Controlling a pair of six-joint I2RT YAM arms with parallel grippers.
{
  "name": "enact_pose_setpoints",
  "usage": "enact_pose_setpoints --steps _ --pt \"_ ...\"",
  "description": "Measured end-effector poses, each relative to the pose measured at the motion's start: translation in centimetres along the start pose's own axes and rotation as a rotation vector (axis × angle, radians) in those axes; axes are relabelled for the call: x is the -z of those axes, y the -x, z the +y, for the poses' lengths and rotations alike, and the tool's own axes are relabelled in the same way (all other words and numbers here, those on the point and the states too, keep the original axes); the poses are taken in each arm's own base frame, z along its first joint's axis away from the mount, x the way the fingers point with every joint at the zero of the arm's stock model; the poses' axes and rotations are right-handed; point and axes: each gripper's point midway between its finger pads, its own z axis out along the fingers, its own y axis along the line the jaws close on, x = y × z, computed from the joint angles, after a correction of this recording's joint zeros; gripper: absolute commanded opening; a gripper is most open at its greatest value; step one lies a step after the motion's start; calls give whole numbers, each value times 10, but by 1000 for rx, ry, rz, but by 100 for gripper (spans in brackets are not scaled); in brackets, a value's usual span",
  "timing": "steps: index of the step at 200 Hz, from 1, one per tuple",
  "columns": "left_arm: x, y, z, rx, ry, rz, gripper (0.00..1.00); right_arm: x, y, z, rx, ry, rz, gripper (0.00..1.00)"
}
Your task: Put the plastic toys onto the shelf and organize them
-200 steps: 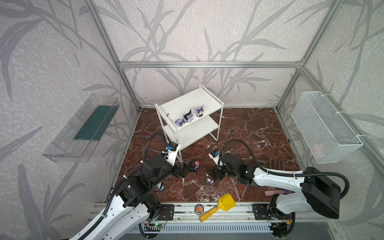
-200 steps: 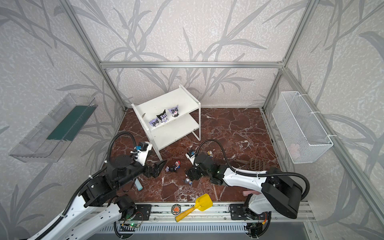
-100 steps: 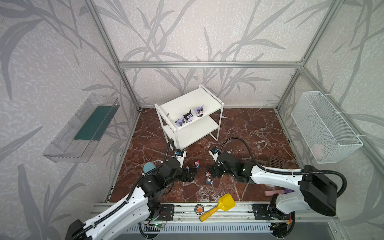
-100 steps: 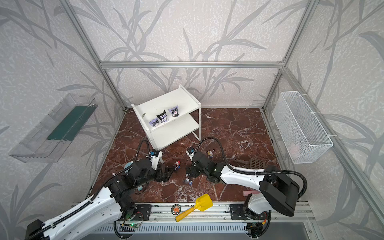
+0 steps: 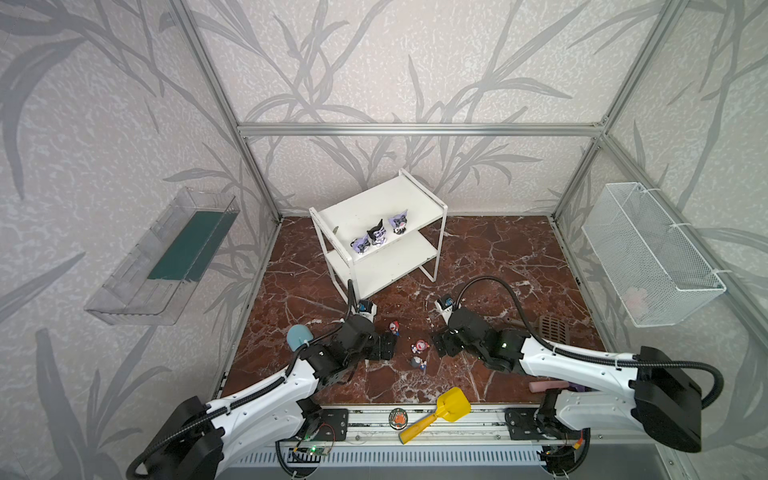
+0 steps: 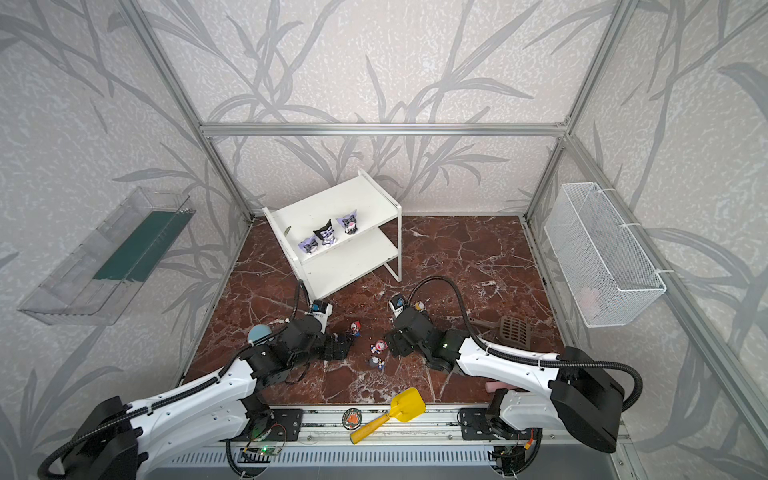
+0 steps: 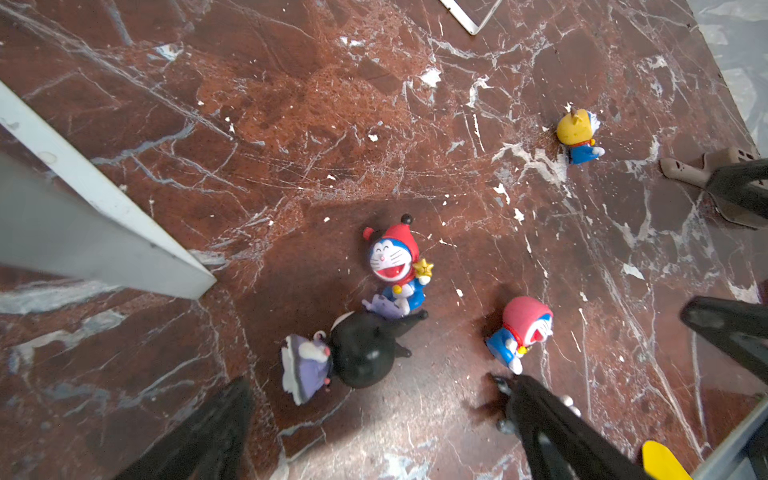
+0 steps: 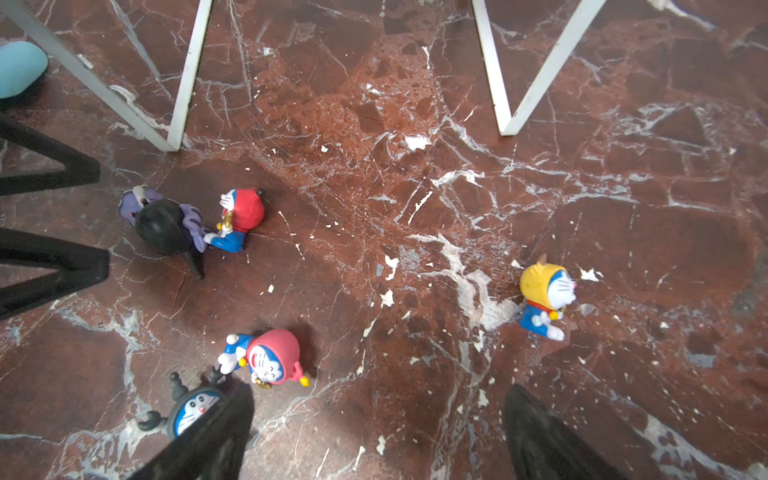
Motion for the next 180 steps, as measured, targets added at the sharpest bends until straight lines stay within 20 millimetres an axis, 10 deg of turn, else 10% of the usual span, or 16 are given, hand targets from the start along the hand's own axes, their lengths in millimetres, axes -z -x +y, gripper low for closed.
enact_pose_setpoints --steps 121,180 --pt "-36 -12 -2 37 -12 53 99 29 7 -20 -20 -50 -89 97" --pt "-42 -30 -84 -48 -177 144 99 37 -3 -48 -52 -171 -42 98"
